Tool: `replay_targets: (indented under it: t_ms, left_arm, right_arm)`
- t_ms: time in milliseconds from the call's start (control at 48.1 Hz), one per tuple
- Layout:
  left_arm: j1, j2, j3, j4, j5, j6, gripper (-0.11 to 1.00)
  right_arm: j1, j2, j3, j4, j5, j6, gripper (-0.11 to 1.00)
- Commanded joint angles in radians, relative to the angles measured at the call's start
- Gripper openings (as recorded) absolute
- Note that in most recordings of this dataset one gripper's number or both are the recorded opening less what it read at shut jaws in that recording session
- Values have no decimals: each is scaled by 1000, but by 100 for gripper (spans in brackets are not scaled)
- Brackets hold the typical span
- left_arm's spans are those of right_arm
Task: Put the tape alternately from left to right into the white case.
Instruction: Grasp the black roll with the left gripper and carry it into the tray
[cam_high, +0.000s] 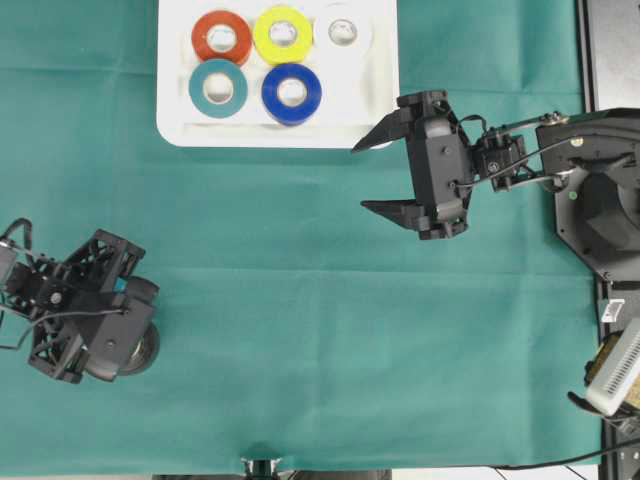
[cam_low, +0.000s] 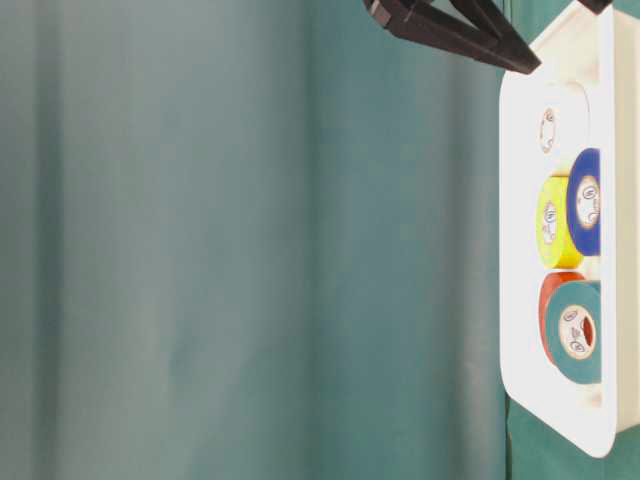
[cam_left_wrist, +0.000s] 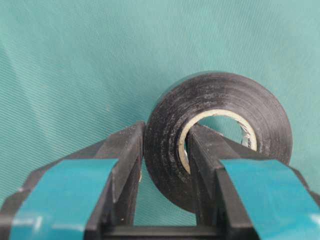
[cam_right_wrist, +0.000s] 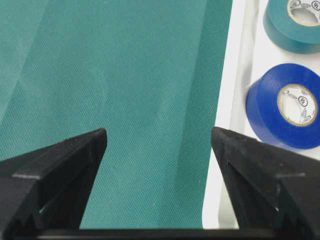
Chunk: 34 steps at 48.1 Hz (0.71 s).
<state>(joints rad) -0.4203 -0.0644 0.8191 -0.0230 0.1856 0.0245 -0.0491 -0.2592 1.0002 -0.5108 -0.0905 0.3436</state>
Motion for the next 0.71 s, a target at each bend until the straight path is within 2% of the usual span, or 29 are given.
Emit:
replay_targets:
  t_ms: [0, 395, 686]
  left_arm:
    - [14, -52, -25, 0, -9, 2, 24]
    - [89, -130, -34, 0, -9, 8, 24]
    - [235, -94, -64, 2, -9, 9, 24]
  right_arm:
    - [-2, -11, -6, 3, -6, 0, 84]
    - [0, -9, 2, 3, -8, 3, 83]
    - [0, -9, 3, 5, -9, 5, 83]
